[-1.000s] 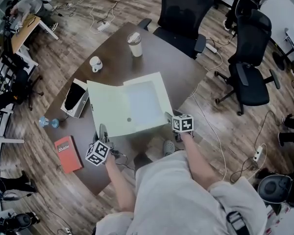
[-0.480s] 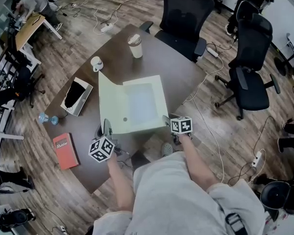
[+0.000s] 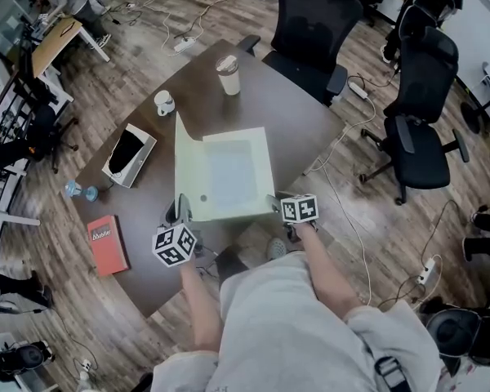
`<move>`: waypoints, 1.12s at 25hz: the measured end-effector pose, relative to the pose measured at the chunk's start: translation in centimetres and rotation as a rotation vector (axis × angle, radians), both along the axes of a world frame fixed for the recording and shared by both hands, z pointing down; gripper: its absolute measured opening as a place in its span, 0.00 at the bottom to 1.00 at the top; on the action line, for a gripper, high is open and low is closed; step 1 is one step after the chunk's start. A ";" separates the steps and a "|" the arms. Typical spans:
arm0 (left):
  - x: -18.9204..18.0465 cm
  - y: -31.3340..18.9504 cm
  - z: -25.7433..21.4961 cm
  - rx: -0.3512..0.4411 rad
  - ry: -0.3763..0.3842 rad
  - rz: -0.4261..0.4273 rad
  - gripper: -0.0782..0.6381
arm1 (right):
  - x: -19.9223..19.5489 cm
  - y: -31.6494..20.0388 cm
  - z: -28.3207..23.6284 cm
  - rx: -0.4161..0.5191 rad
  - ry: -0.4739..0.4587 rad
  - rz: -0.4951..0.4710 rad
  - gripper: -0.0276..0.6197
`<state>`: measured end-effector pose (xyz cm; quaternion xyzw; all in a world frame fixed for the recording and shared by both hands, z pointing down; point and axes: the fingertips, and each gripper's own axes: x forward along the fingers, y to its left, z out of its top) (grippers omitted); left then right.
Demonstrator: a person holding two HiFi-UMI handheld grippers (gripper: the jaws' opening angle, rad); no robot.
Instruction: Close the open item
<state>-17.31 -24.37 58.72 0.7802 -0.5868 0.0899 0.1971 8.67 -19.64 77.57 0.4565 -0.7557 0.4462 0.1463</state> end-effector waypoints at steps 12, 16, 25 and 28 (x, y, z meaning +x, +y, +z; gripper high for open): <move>3.4 0.8 0.0 0.003 -0.084 0.086 0.14 | -1.9 1.0 -0.3 -0.017 0.004 -0.085 0.26; 4.0 1.1 0.3 0.002 -0.104 0.111 0.15 | -3.3 1.3 -0.2 -0.016 0.005 -0.126 0.26; 6.1 2.2 1.6 -0.017 -0.155 0.191 0.16 | -5.0 1.9 -0.3 -0.017 0.000 -0.153 0.26; 6.6 2.6 2.3 -0.009 -0.214 0.204 0.16 | -5.3 2.2 -0.2 -0.011 -0.002 -0.150 0.26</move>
